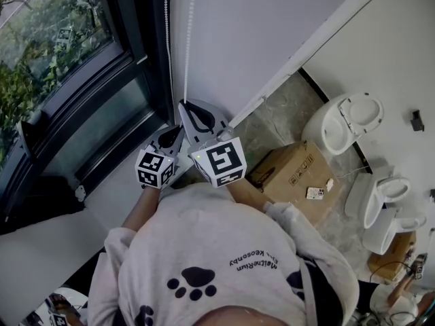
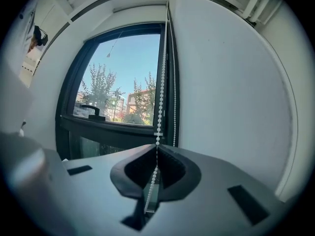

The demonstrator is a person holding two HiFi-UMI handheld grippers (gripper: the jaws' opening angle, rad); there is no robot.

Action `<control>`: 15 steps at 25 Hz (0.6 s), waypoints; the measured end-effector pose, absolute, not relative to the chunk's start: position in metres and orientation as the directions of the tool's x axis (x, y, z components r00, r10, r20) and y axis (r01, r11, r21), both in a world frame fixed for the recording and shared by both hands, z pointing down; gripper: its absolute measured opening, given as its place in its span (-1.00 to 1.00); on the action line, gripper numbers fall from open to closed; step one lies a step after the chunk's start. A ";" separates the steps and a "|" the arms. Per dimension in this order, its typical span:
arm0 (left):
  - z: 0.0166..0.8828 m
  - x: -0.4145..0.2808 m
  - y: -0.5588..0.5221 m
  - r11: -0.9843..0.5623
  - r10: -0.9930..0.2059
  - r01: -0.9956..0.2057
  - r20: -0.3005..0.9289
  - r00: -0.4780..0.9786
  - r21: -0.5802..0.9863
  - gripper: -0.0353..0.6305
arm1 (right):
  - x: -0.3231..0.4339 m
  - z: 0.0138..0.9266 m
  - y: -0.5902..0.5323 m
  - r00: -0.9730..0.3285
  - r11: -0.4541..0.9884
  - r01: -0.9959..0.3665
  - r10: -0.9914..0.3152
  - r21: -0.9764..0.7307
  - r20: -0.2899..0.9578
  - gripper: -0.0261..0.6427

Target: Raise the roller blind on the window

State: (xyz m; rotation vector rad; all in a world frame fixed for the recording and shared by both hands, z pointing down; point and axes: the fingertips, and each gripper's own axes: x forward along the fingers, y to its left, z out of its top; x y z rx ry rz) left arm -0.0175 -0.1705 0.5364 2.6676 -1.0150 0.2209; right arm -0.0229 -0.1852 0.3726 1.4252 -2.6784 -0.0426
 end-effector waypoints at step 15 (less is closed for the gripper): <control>0.573 -0.030 -0.163 -0.685 -0.655 -0.714 0.304 0.692 0.148 -0.87 | -0.030 0.411 -0.181 -0.572 0.584 -0.810 -0.808 0.057 0.140 -0.89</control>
